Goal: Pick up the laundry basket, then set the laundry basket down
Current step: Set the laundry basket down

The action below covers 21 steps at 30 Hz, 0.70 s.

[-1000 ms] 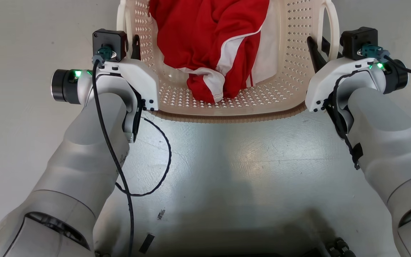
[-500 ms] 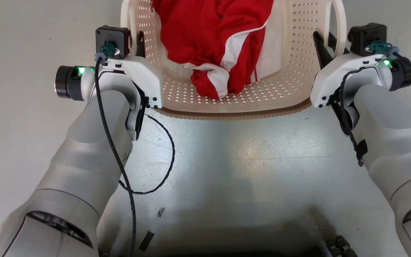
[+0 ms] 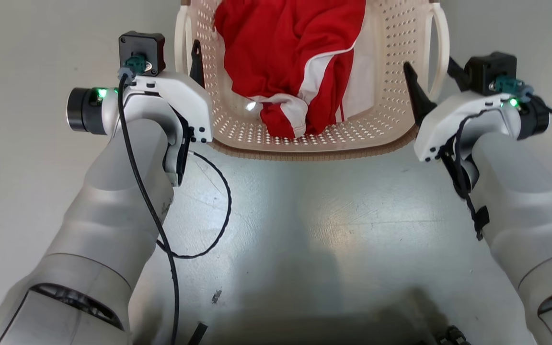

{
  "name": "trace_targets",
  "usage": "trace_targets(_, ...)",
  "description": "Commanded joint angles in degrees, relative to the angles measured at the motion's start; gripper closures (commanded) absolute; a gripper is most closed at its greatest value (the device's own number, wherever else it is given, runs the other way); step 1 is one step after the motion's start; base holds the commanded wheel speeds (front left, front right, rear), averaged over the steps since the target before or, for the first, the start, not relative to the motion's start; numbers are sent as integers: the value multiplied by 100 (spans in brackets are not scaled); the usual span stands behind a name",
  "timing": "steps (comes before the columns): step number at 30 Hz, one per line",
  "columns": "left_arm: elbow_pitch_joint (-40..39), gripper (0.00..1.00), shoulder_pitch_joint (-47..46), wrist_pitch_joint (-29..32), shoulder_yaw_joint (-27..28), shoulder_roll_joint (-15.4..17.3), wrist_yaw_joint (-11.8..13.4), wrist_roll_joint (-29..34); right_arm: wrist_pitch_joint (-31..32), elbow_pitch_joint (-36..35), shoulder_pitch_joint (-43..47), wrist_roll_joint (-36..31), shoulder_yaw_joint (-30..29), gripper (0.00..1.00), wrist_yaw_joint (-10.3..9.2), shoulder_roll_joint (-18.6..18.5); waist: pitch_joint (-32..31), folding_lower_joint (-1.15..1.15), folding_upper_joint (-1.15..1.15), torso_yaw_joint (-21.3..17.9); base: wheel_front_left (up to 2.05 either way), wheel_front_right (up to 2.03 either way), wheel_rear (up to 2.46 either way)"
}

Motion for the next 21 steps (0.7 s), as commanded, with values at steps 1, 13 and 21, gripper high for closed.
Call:
trace_targets(1,-31,0,183,-28,133,108,9,49,-79,-114,376,-70,-17,0,34,96,-106,0,0,-10,0,0,0)
trace_targets(13,-49,0,657,-28,413,73,-268,147,-79,-441,680,-640,-545,0,34,108,-866,0,0,-20,0,0,0)
trace_targets(21,-433,0,1268,-28,926,60,-343,374,-79,-737,1038,-1061,-983,0,34,77,-1554,0,0,33,0,0,0)
